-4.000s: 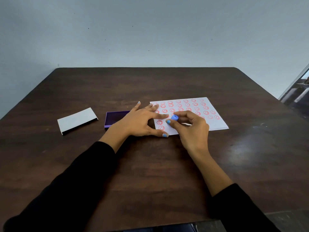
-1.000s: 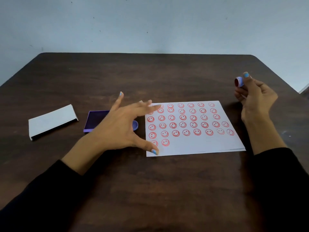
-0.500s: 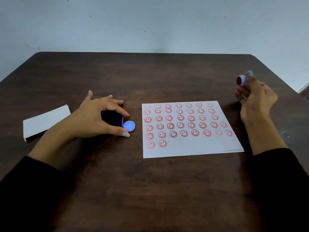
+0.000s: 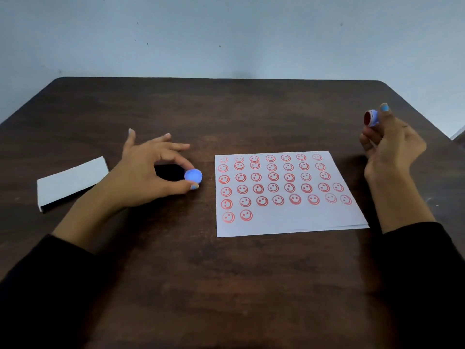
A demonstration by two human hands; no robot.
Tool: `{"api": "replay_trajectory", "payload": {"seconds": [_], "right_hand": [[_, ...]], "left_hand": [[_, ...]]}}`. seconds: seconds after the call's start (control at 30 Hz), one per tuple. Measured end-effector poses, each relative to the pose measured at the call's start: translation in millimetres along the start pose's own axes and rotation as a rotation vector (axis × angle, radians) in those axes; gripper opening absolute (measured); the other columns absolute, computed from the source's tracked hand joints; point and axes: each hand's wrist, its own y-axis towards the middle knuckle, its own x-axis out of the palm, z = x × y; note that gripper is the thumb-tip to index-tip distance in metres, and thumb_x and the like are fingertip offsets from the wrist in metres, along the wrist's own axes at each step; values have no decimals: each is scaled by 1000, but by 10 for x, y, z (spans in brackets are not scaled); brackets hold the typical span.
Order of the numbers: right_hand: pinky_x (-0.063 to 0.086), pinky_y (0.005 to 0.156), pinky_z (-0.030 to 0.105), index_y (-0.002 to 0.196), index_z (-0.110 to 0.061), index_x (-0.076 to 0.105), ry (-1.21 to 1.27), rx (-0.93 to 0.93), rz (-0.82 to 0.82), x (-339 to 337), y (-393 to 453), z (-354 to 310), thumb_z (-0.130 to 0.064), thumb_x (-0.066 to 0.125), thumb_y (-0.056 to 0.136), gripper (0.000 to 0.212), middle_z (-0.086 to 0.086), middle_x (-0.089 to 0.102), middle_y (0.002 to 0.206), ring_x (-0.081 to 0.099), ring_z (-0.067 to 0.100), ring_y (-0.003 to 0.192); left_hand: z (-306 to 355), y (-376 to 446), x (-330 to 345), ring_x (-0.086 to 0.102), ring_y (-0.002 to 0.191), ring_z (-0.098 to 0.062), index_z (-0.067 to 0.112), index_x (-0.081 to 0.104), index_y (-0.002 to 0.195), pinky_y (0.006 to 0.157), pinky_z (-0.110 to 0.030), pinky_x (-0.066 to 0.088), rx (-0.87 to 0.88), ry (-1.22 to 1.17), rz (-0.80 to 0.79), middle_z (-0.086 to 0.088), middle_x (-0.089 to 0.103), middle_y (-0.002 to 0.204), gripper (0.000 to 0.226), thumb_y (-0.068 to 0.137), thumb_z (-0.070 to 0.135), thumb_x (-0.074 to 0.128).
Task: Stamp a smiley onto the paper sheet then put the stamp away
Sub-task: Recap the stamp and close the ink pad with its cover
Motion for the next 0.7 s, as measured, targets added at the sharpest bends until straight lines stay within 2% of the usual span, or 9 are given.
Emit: {"api": "replay_trajectory", "payload": {"seconds": [0.07,0.13,0.2,0.27,0.33,0.4,0.5,0.57,0.7], "right_hand": [[49,60,26,89,3,62,31,-115,67,137,-109,-77,-17,70,81,24,18,70,84,60,15,61],[53,69,33,92,6,59,101,-215,23,382,-360,-117,-5,66,82,16,23,67,83,62,22,68],[53,78,42,93,9,59,114,-262,-146,674,-811,-64,4,62,83,12,23,66,83,63,26,73],[54,78,39,95,7,59,89,-256,-355,907,-1344,70,4,61,84,12,19,67,84,65,23,75],[55,78,34,96,-4,61,49,-207,-517,1052,-1814,226,-3,65,84,13,13,69,87,68,20,79],[55,79,33,100,-10,61,-15,-202,-604,1136,-2124,344,-10,66,85,16,11,69,96,67,20,87],[53,82,38,106,-7,59,-111,-319,-633,1214,-2315,437,-12,63,87,20,11,66,104,62,19,95],[51,84,40,108,-5,57,-134,-367,-616,1229,-2352,462,-12,61,88,21,11,64,107,60,19,98],[52,84,40,108,-6,56,-159,-307,-618,1194,-2287,511,-13,59,89,21,11,64,107,61,19,98]], "left_hand": [[9,-1,0,36,129,-3,43,64,82,113,-52,-12,-4,-18,135,21,58,114,22,64,41,75],[25,-5,7,45,121,-3,39,64,86,113,-49,-8,-10,-42,249,23,62,100,22,68,36,75],[27,-30,14,51,112,1,38,64,89,113,-48,-3,-13,-62,329,24,63,90,22,70,34,75],[13,-70,8,53,103,7,40,62,90,114,-47,3,-20,-60,380,26,63,86,22,70,41,72],[-18,-123,6,57,98,4,38,64,91,113,-47,10,-33,-29,431,27,62,86,24,68,46,65],[-43,-170,4,58,98,-4,35,65,92,112,-48,17,-50,12,483,24,62,87,28,68,48,62],[-53,-206,-22,58,95,-10,29,66,97,104,-55,29,-67,21,510,15,63,91,37,67,51,60],[-44,-213,-46,58,94,-12,28,66,100,98,-58,35,-57,6,503,17,61,90,40,67,51,60],[20,-230,-5,56,93,-9,32,64,96,102,-52,30,-43,6,530,19,61,87,37,68,56,58]]}}
